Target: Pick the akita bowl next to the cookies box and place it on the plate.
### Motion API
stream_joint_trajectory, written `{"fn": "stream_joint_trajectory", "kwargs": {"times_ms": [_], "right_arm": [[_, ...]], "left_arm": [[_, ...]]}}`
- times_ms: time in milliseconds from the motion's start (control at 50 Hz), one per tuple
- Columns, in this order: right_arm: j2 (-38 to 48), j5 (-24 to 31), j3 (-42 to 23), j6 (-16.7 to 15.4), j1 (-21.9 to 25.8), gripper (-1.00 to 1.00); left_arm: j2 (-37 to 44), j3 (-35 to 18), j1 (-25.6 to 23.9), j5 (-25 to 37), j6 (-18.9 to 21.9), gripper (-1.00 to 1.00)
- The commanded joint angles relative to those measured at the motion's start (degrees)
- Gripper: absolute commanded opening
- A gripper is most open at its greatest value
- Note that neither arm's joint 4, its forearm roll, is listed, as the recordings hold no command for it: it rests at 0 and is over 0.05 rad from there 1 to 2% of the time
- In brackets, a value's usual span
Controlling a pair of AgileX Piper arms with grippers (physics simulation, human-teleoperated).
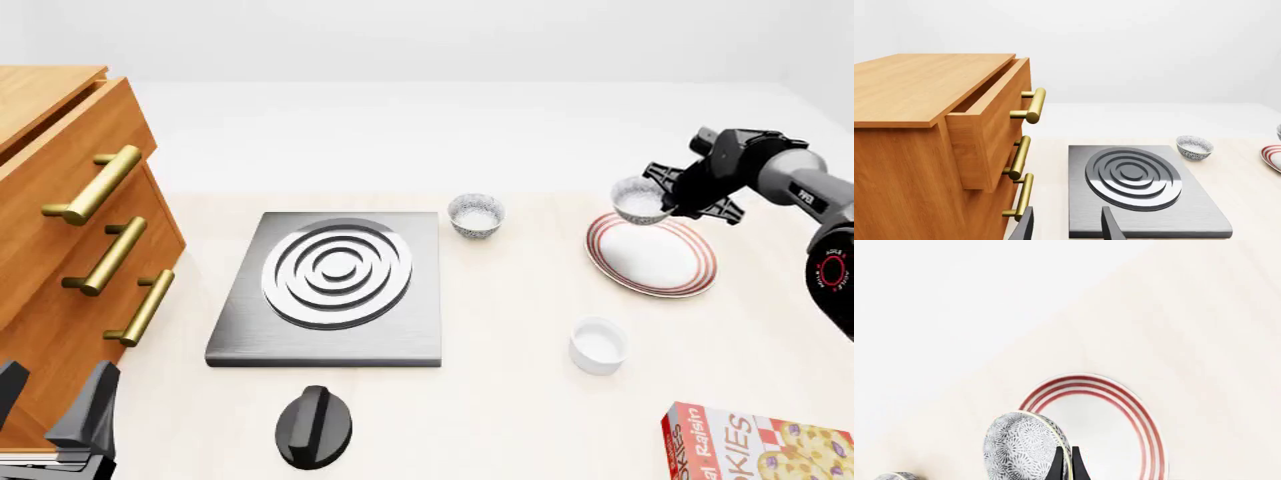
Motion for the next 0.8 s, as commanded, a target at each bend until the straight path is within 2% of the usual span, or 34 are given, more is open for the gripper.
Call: {"fn": "stream_joint_trajectory", "kwargs": {"times_ms": [20, 800], "right_arm": [[-0.3, -1.8, 1.9, 0.8, 0.1, -1.00], [-3.4, -4.9, 7.8, 1.2, -1.0, -1.00]], "left_arm": [[0.0, 0.0, 0.0, 0.0, 0.0, 1.00], [0.0, 0.0, 0.0, 0.0, 0.0, 1.00]]}}
